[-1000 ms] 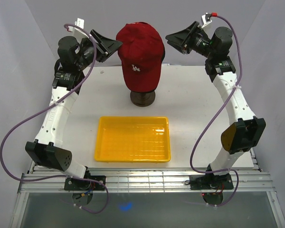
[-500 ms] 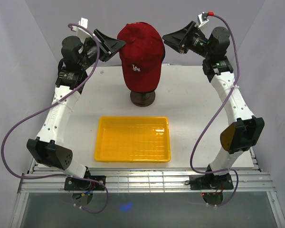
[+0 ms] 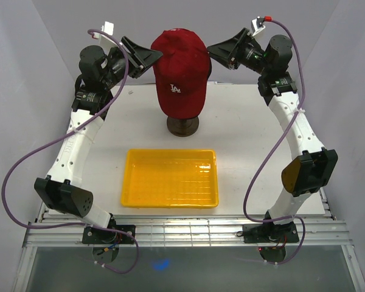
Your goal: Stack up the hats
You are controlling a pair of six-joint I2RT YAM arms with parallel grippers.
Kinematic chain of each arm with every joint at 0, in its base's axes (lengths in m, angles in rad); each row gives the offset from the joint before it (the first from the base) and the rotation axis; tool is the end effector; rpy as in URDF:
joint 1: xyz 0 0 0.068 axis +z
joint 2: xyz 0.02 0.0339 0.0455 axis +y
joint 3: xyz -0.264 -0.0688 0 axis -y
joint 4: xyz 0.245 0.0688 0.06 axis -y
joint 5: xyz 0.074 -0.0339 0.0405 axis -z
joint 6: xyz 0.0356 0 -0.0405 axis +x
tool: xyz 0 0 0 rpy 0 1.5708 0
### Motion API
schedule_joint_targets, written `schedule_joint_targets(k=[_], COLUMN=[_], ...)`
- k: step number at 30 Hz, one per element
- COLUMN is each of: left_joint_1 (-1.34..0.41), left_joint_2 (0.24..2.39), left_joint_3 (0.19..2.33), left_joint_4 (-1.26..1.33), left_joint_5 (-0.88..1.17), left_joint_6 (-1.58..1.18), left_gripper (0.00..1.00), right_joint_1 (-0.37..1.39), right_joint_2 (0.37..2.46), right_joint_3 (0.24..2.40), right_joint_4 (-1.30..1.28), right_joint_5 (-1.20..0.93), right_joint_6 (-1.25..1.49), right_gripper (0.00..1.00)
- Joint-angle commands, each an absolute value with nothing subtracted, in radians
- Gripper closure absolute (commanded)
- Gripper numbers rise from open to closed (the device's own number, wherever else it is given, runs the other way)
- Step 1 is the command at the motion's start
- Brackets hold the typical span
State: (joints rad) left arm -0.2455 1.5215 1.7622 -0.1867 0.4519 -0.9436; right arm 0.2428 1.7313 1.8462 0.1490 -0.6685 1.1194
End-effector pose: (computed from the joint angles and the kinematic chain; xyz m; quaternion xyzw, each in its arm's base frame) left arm 0.3226 -0.0969 0.4996 -0.0764 0.6855 -0.5239 0.4998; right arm 0.3802 0.1169 0.4884 0.0079 0.6305 0.6272 0.4571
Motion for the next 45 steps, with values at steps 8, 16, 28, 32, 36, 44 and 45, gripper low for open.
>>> schedule_joint_targets(k=[8,16,28,32,36,44,45], left_joint_1=[-0.255,-0.258,-0.259,-0.259,-0.259,-0.259,-0.259], left_joint_2=[1.526,1.529,1.526,1.525,1.525,1.516,1.516], left_joint_3=[1.802,1.799,1.796,1.798,1.796,1.801,1.804], left_joint_4=[-0.163,-0.156,-0.158,-0.156,-0.156,-0.160,-0.160], left_joint_5=[0.457,0.460,0.460,0.459,0.460,0.460,0.460], left_joint_6=[-0.945,-0.943,-0.943,-0.943,-0.943,-0.936,-0.934], left_gripper=[0.46,0.46,0.46,0.46,0.46,0.46,0.46], right_joint_1=[0.250,0.250,0.252,0.252,0.250,0.242,0.241], right_joint_2=[1.743,1.738,1.701,1.690,1.683,1.640,1.634], right_joint_3=[1.850,1.815,1.729,1.713,1.710,1.675,1.658], right_joint_4=[0.121,0.172,0.270,0.285,0.264,0.255,0.256], right_joint_5=[-0.637,-0.643,-0.627,-0.611,-0.589,-0.552,-0.546], right_joint_6=[1.088,1.114,1.173,1.183,1.172,1.158,1.166], right_gripper=[0.51,0.56,0.73,0.78,0.82,0.73,0.69])
